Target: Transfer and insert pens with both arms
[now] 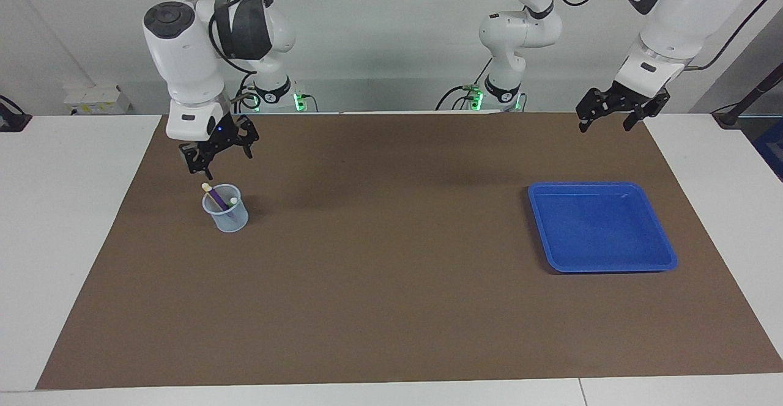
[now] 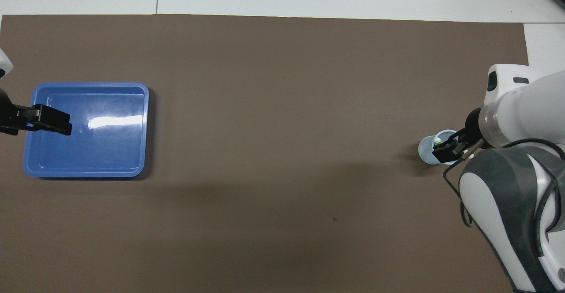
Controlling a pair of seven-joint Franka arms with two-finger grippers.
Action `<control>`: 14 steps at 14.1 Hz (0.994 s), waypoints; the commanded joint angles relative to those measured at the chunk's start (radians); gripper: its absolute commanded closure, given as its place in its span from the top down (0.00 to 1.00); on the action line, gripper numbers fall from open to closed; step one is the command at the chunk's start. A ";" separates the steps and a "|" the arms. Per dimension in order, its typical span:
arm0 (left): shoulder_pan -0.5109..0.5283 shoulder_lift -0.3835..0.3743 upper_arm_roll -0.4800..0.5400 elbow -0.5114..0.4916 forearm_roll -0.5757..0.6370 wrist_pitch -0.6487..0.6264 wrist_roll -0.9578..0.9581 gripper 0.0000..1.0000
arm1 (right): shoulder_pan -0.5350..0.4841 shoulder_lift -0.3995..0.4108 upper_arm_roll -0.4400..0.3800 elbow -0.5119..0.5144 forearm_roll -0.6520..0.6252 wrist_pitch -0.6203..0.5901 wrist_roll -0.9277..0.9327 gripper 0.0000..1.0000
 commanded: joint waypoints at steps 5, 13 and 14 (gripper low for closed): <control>-0.004 0.014 0.013 0.023 -0.009 -0.024 0.002 1.00 | -0.001 -0.010 -0.022 0.109 0.108 -0.118 0.079 1.00; -0.002 0.009 0.026 0.022 -0.068 -0.021 0.004 1.00 | 0.445 0.054 -0.438 0.201 0.045 -0.121 0.154 1.00; -0.002 0.011 0.026 0.022 -0.068 -0.021 0.004 1.00 | 0.465 0.081 -0.449 0.236 0.009 -0.129 0.154 1.00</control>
